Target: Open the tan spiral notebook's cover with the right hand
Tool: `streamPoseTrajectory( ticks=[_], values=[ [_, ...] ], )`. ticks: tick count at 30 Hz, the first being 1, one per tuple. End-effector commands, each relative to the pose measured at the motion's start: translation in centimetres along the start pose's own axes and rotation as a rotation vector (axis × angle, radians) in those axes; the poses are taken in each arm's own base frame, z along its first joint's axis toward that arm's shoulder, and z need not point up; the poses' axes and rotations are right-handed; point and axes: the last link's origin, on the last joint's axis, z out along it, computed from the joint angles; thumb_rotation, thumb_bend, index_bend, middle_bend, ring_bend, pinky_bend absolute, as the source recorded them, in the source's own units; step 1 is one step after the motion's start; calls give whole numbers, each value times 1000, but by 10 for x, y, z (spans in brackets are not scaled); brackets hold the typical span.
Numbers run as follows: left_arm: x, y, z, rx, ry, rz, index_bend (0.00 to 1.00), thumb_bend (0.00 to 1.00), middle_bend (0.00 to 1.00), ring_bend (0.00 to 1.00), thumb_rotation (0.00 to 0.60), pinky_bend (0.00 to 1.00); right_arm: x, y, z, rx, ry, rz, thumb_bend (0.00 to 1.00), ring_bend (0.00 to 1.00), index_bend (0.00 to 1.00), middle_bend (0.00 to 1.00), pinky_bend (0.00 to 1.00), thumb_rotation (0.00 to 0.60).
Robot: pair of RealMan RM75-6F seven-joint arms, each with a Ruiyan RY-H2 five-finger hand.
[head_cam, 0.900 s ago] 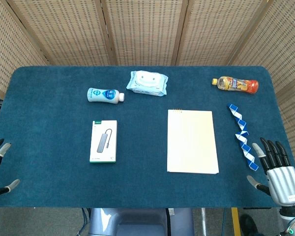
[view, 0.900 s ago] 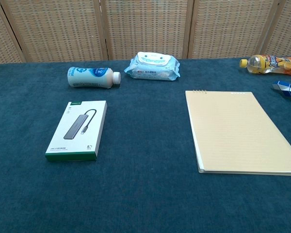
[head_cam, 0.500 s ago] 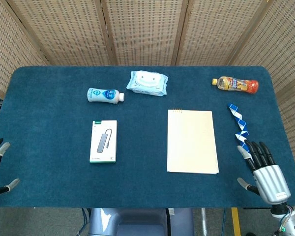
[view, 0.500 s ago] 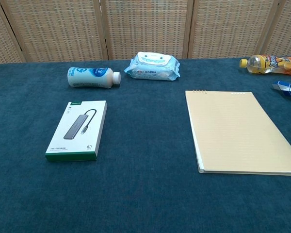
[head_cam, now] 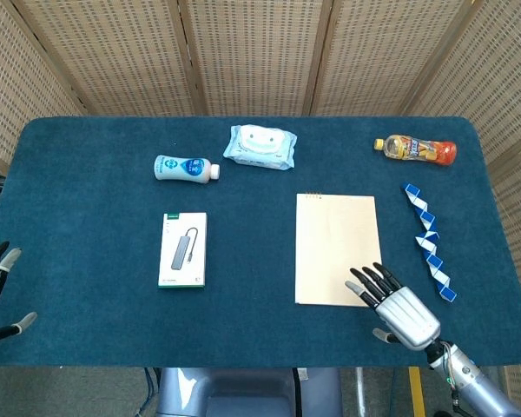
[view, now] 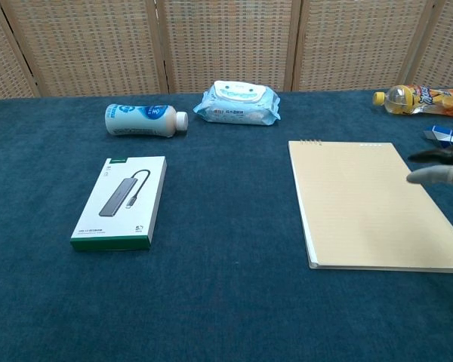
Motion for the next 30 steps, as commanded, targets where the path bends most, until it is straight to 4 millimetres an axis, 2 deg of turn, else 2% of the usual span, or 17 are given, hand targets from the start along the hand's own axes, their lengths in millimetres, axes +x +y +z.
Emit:
streamPoseTrajectory(
  ticks=[1, 6, 13, 18, 30],
  values=[
    [0, 0, 1, 2, -2, 0, 0, 0, 0, 0, 600, 0, -15, -1, 9, 3, -38, -18, 209, 0, 99, 0, 0, 600],
    [-1, 0, 1, 2, -4, 1, 0, 0, 0, 0, 600, 0, -27, 1, 22, -4, -48, -67, 237, 0, 102, 0, 0, 600],
    [-2, 1, 1, -1, -9, 4, 0, 0, 0, 0, 600, 0, -39, 3, 27, -5, -90, -150, 256, 0, 102, 0, 0, 600],
    [-2, 0, 1, 1, -11, 4, 0, 0, 0, 0, 600, 0, -42, 7, 30, -25, -98, -154, 337, 0, 102, 0, 0, 600],
    [-3, 1, 2, 1, -16, 6, 0, 0, 0, 0, 600, 0, -52, 12, 34, -50, -125, -173, 350, 0, 116, 0, 0, 600]
  ],
)
